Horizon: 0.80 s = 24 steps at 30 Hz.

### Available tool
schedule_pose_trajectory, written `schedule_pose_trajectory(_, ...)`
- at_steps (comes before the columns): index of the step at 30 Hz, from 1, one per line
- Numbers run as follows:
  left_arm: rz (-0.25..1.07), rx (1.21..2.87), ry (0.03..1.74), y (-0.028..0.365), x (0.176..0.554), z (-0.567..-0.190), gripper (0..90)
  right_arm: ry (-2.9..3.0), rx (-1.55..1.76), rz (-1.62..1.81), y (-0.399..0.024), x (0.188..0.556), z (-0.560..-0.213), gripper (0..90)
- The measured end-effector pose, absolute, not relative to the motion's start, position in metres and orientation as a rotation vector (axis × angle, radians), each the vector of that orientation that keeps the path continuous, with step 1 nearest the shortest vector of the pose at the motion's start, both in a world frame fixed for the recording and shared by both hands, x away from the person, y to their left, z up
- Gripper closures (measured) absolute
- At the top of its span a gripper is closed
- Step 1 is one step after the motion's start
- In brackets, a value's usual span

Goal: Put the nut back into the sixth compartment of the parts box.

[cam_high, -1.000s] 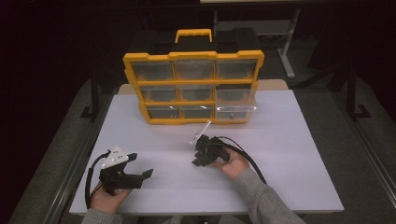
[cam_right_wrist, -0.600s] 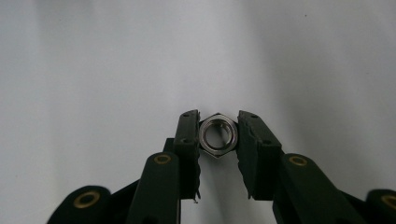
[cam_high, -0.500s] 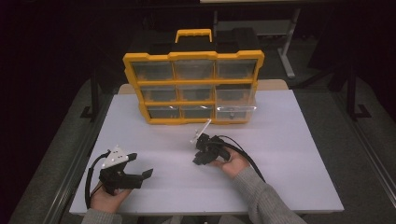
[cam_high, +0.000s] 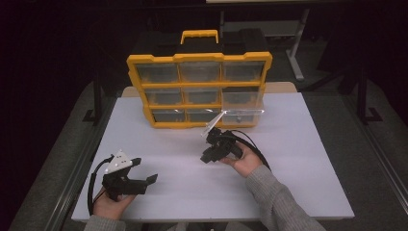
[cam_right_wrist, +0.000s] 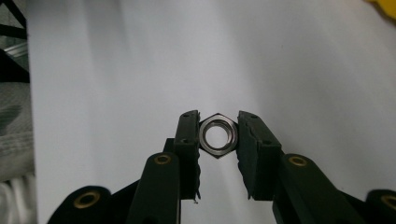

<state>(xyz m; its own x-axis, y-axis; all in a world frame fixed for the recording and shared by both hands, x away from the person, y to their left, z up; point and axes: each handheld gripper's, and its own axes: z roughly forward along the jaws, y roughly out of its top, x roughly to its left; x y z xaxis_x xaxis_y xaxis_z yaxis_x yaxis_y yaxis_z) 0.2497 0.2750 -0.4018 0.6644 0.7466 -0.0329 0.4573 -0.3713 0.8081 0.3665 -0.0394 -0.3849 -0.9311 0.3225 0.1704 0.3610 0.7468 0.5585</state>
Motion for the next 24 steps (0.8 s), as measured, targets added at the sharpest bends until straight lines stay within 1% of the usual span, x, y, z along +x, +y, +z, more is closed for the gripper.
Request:
schedule_pose_trajectory(6, 0.433, 2.033, 0.931, 0.275, 0.250, -0.401, 14.8, -2.866, -0.561, -0.976, -0.046, 0.370, -0.363, 69.1)
schedule_pose_trajectory(24, 0.438, 2.032, 0.926, 0.274, 0.249, -0.401, 14.9, -2.881, -0.572, -1.039, -0.060, 0.376, -0.313, 69.1)
